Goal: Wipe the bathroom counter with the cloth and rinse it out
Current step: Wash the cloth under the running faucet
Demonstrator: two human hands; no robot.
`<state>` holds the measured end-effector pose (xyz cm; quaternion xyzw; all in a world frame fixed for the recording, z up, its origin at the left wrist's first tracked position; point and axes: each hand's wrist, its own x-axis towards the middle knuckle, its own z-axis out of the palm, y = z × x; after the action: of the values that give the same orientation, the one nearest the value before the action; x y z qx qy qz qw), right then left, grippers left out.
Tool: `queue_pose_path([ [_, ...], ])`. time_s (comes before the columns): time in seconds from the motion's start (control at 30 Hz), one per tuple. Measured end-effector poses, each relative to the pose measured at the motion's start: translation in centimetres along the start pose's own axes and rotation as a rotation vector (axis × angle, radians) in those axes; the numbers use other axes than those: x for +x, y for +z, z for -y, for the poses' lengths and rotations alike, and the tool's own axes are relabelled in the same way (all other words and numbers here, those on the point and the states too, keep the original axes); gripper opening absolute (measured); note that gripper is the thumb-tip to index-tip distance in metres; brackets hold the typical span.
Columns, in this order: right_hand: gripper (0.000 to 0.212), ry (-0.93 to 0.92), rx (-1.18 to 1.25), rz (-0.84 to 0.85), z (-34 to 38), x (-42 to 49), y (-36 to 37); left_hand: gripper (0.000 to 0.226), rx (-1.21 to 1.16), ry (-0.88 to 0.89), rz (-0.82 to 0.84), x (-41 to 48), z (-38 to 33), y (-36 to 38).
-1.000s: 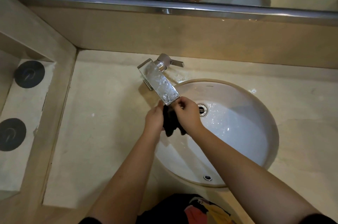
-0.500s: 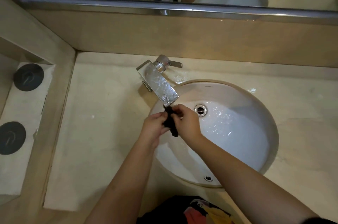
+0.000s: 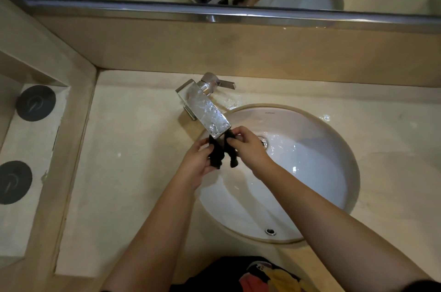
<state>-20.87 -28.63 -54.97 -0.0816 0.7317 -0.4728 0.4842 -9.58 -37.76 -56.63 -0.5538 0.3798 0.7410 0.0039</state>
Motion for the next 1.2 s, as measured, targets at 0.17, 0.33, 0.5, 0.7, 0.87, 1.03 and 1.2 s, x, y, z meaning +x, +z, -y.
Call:
queue_pose_path([
  [0.17, 0.021, -0.277, -0.254, -0.104, -1.8, -1.0, 0.8, 0.023, -0.049, 0.033, 0.059, 0.1, -0.4, 1.0],
  [0.33, 0.02, -0.135, -0.26, -0.314, -2.1, 0.8, 0.7, 0.009, -0.068, 0.063, -0.083, -0.4, 0.5, 2.4],
  [0.5, 0.011, -0.098, -0.344, -0.184, -1.8, 2.6, -1.5, 0.009, -0.048, 0.077, -0.058, -1.1, 1.7, 0.4],
  [0.7, 0.009, 0.033, -0.047, -0.021, -0.8, 2.2, -0.9, 0.016, 0.308, 0.184, 0.022, -1.6, 1.4, -0.8],
  [0.87, 0.011, -0.076, -0.161, -0.042, -0.2, 1.9, -1.6, 0.008, 0.566, 0.331, -0.112, -1.5, 0.3, -0.6],
  [1.03, 0.033, -0.242, -0.761, 0.115, -0.3, 2.5, -3.4, 0.008, 0.64, 0.437, -0.168, -0.8, -0.3, -1.7],
  [1.2, 0.028, -0.241, -1.105, 0.318, 0.3, 2.4, -3.3, 0.004, 0.795, 0.537, -0.028, -1.2, -0.8, -1.6],
])
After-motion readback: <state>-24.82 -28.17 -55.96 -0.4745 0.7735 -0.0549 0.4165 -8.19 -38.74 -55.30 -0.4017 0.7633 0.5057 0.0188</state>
